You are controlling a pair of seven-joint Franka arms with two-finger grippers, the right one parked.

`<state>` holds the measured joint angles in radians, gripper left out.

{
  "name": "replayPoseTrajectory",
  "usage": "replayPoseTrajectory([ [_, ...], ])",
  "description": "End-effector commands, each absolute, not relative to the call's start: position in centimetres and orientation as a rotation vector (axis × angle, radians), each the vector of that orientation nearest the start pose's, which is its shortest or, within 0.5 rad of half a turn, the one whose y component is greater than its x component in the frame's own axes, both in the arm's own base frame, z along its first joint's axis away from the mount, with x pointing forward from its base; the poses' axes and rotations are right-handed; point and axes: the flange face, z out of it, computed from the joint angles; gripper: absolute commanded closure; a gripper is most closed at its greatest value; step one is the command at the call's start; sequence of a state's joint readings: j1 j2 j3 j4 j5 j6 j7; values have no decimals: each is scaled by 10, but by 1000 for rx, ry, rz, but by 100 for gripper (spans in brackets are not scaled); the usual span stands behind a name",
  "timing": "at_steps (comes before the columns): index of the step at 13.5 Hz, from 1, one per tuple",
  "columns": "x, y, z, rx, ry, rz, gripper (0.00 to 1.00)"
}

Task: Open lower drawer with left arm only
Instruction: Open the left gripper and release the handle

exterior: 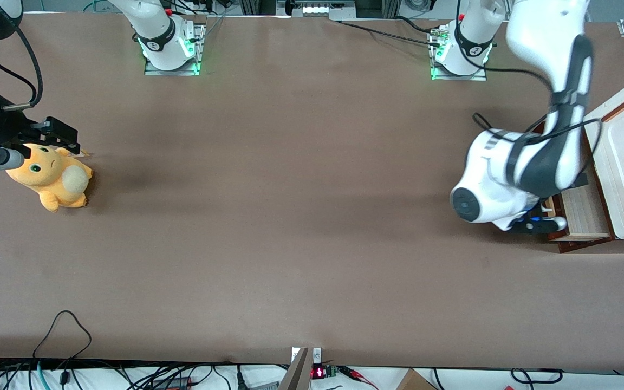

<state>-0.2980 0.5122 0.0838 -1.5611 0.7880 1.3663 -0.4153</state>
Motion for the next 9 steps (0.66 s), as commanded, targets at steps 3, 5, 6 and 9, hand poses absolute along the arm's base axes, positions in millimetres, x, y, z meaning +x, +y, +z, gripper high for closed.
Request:
replayPoseTrajectory([
  [3, 628, -4, 467, -2443, -167, 432, 0],
  [5, 627, 20, 493, -2554, -174, 427, 0],
  [6, 625, 28, 502, -2592, -181, 416, 0],
  [9, 617, 47, 534, -2738, -210, 337, 0],
])
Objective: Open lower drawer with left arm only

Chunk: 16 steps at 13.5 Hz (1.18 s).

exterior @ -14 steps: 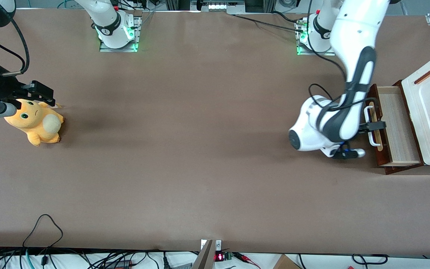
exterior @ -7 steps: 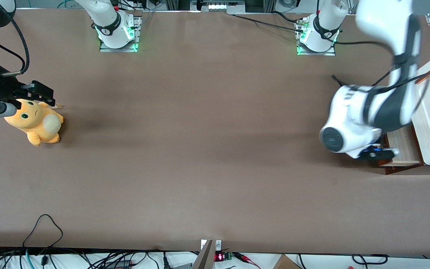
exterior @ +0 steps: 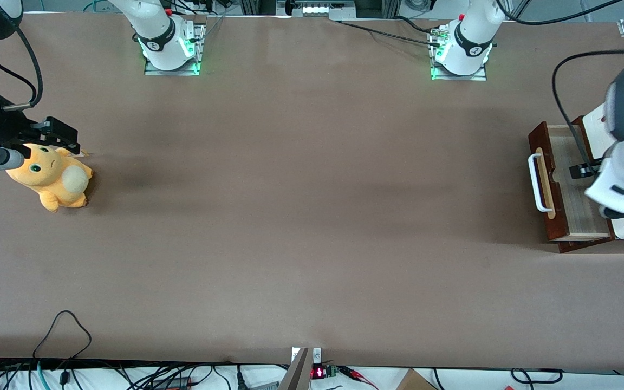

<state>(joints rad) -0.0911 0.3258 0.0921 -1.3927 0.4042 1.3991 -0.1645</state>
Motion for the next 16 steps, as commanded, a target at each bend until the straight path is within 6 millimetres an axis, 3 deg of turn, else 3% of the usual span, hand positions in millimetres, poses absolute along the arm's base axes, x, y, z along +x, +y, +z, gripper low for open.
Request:
replayPoseTrajectory([
  [1, 613, 54, 543, -2755, -230, 323, 0],
  [3, 607, 60, 562, -2916, -261, 282, 0],
  [5, 599, 77, 597, -3087, -373, 186, 0],
  [6, 596, 75, 605, -3108, -367, 163, 0],
  [8, 595, 64, 610, -3124, -327, 137, 0],
  [10, 595, 33, 617, -3181, -255, 37, 0],
  [11, 587, 26, 614, -3195, -218, 49, 0],
  [13, 584, 21, 608, -3202, -76, 119, 0],
  [16, 582, 23, 606, -3195, -87, 156, 0],
])
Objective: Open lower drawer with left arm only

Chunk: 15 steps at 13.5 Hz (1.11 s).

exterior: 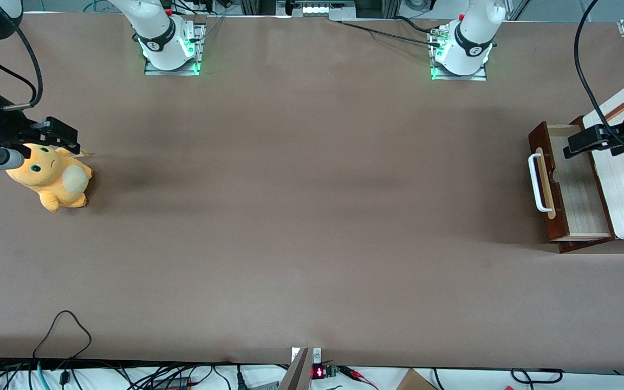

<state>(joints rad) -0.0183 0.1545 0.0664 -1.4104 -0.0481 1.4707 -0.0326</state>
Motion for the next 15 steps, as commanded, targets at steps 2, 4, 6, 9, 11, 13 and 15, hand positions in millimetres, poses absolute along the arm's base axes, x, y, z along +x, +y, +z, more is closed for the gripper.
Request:
replayPoseTrajectory([
  [2, 583, 24, 604, -3185, -88, 154, 0],
  [4, 584, 21, 614, -3191, -75, 118, 0],
  [6, 584, 23, 628, -3180, -54, 80, 0],
  [9, 591, 17, 624, -3189, -76, 64, 0],
  [11, 593, 28, 620, -3224, -105, 71, 0],
  [13, 592, 25, 620, -3213, -99, 77, 0],
  [15, 592, 17, 620, -3185, -77, 79, 0],
])
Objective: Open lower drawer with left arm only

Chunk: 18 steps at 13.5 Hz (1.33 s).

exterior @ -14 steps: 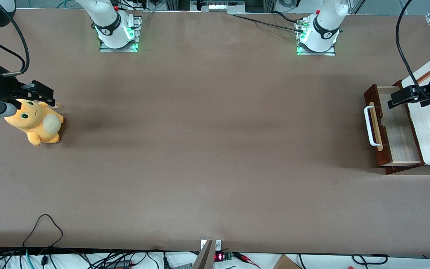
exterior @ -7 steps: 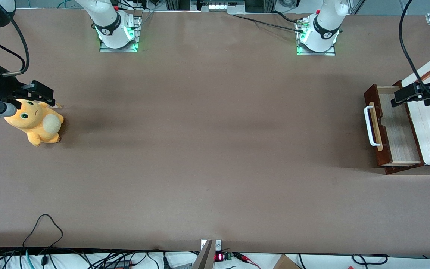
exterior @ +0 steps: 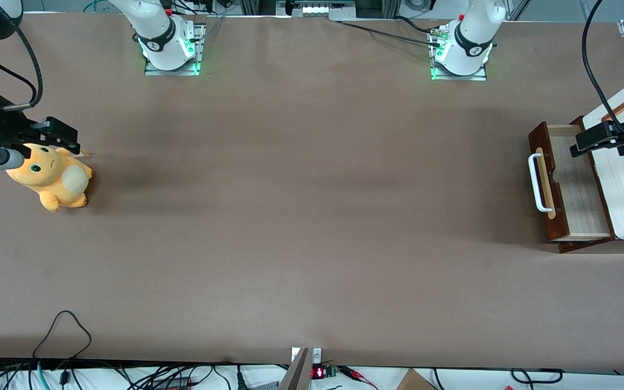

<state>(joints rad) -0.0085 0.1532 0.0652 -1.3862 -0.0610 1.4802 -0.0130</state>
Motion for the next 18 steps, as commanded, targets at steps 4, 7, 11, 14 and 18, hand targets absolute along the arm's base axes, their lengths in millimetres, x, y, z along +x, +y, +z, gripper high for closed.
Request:
replayPoseTrajectory([
  [4, 593, 17, 618, -3176, -138, 80, 0],
  [7, 593, 27, 612, -3169, -143, -13, 0],
  [11, 573, 19, 611, -3173, -127, -49, 0],
  [14, 573, 8, 614, -3154, -105, -50, 0],
  [18, 575, 10, 613, -3154, -88, -43, 0],
])
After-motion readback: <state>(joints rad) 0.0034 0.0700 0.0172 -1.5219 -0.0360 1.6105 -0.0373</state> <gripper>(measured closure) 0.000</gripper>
